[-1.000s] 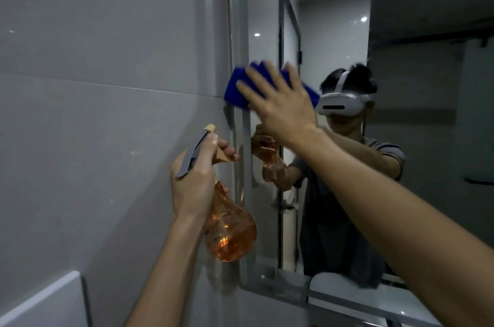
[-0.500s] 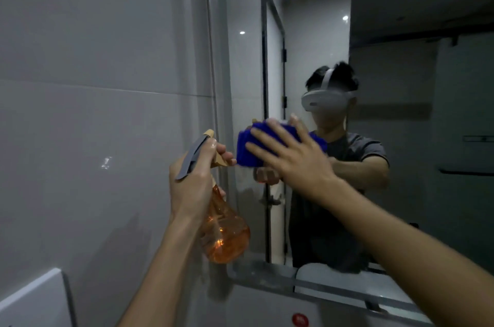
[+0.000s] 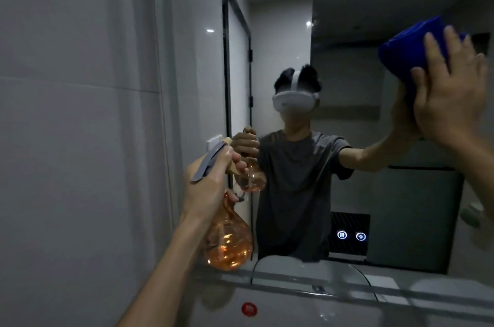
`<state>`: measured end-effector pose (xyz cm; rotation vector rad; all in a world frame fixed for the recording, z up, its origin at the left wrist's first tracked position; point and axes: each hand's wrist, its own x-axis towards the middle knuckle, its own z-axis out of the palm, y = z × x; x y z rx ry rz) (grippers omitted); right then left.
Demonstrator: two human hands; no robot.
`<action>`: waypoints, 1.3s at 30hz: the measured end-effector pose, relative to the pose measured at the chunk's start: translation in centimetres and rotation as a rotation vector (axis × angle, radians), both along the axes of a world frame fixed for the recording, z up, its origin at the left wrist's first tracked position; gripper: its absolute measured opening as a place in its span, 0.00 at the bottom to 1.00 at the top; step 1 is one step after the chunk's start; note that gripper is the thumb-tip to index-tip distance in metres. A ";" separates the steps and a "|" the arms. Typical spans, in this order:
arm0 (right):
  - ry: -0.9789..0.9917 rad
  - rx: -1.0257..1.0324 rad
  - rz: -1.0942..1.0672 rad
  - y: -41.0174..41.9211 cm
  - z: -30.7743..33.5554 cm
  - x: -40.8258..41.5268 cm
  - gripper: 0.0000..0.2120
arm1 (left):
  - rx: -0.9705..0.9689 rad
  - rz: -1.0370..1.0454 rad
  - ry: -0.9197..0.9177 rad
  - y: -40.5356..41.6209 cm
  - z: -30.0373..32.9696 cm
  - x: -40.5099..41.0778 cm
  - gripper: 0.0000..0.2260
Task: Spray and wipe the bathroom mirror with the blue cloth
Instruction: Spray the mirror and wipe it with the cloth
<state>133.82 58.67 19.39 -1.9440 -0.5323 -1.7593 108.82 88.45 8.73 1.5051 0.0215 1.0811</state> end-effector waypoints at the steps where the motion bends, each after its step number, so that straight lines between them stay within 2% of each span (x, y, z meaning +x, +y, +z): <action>1: -0.011 0.021 -0.006 -0.3 -0.3 0.2 0.25 | 0.012 -0.010 0.011 -0.7 -0.2 0.3 0.13; 5: -0.040 -0.043 -0.039 -1.1 -0.9 -0.4 0.24 | 0.032 -0.034 0.034 -2.5 -0.8 1.4 0.13; 17: -0.051 -0.059 -0.046 -1.5 -1.1 -0.9 0.24 | 0.008 -0.004 0.094 -5.6 -1.4 3.0 0.14; 23: -0.027 -0.075 -0.049 -1.5 -1.0 -1.1 0.24 | 0.009 0.005 0.046 -6.6 -0.6 2.2 0.12; 31: 0.034 0.046 -0.024 3.0 0.4 -3.0 0.25 | 0.063 -0.001 -0.002 -5.2 1.7 -0.1 0.12; 35: -0.004 -0.087 0.013 8.8 0.4 -5.1 0.25 | 0.048 0.011 -0.034 -4.4 2.1 -1.1 0.12; 39: -0.075 -0.399 0.068 15.3 -6.1 -6.9 0.33 | 0.029 0.011 -0.053 -3.2 1.9 -1.8 0.12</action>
